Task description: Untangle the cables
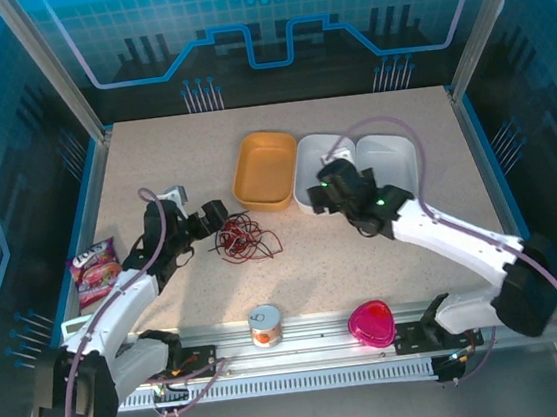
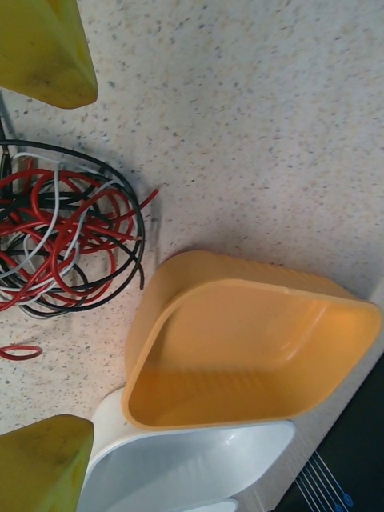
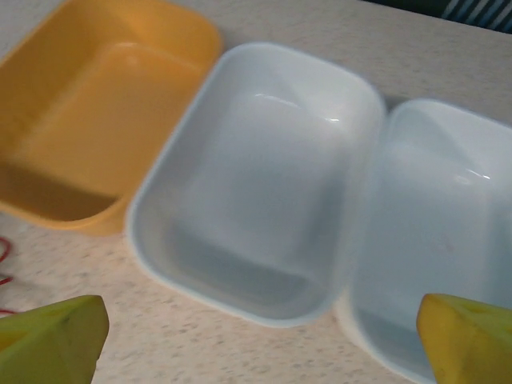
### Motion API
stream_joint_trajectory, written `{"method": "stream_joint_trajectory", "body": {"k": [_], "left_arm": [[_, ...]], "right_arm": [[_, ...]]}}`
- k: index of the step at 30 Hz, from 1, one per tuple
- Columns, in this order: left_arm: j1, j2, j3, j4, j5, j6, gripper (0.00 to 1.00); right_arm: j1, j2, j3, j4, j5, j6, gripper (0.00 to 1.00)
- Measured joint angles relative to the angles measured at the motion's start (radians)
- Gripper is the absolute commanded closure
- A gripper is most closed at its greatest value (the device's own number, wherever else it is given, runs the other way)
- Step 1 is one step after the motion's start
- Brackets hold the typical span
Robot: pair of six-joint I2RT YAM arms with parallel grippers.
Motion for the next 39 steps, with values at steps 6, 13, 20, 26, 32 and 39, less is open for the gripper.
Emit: {"method": "stream_joint_trajectory", "body": {"k": [6,13,20,26,32,39], "left_arm": [[-0.019,0.035,0.002,-0.013,0.000,-0.058,0.01],[-0.026,0.072,0.002,-0.013,0.001,-0.080,0.01],[-0.058,0.178,0.031,-0.024,0.003,-0.078,0.01],[-0.122,0.285,0.109,-0.057,-0.023,-0.056,0.02],[-0.156,0.346,0.136,-0.086,-0.062,-0.045,0.07],[-0.158,0.348,0.134,-0.102,-0.103,-0.047,0.12]], "right_arm": [[0.175,0.207,0.220,-0.085,-0.058,0.008,0.00],[0.193,0.304,0.240,-0.100,-0.229,0.012,0.00],[0.153,0.367,0.238,-0.131,-0.327,0.072,0.03],[0.115,0.380,0.197,-0.138,-0.344,0.155,0.22],[0.116,0.451,0.197,-0.146,-0.368,0.208,0.25],[0.118,0.536,0.217,-0.156,-0.396,0.230,0.25]]}}
